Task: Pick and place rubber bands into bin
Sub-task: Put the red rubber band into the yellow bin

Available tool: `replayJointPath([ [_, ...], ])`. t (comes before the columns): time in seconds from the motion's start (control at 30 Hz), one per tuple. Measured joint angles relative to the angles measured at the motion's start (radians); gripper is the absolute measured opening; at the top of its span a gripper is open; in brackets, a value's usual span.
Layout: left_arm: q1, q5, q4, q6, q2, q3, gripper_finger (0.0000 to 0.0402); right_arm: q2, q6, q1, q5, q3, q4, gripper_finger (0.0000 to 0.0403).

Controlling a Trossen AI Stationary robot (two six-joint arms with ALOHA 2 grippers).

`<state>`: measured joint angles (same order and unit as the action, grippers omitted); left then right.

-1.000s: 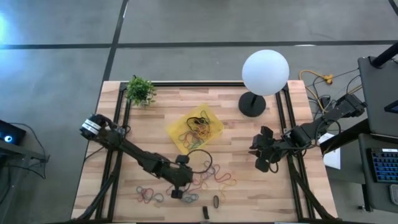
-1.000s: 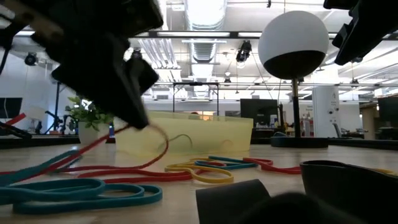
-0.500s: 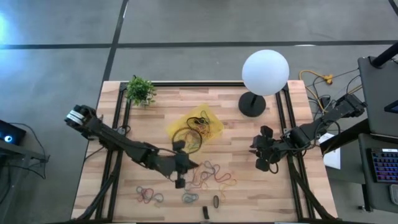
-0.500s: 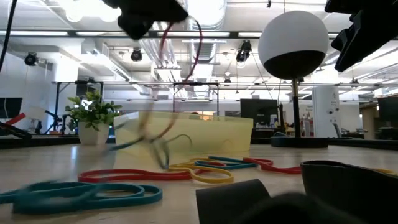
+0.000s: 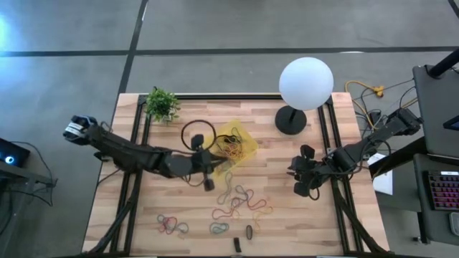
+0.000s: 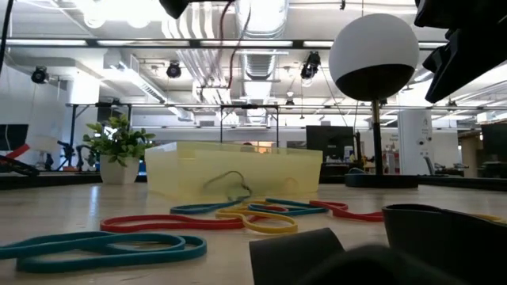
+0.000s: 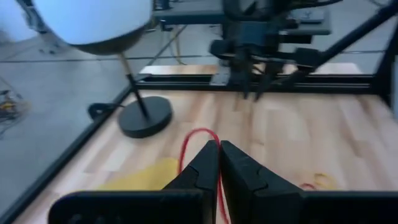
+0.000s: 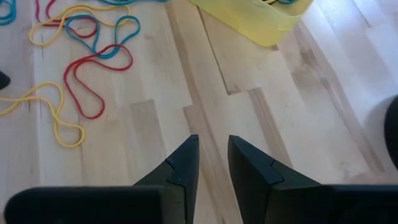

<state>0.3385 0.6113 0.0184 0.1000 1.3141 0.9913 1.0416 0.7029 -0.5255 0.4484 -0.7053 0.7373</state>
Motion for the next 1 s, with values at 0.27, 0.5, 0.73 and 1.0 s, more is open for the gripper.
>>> replayJointPath([
  [0.27,-0.088,-0.006,-0.004,-0.083,0.002,-0.025,0.0000,0.000,0.003,0.000,0.001,0.001,-0.023,0.0065],
  [0.5,-0.181,-0.082,-0.008,-0.079,0.005,-0.111,0.0000,0.000,0.047,0.000,0.026,0.001,-0.051,0.0065],
  [0.73,-0.231,-0.087,-0.020,-0.028,0.006,-0.190,0.0000,0.000,0.057,0.000,0.026,0.001,-0.096,0.0063],
  [1.0,-0.246,-0.163,-0.129,0.052,0.006,-0.208,0.0034,0.000,0.058,0.001,0.085,0.001,-0.162,0.0064],
])
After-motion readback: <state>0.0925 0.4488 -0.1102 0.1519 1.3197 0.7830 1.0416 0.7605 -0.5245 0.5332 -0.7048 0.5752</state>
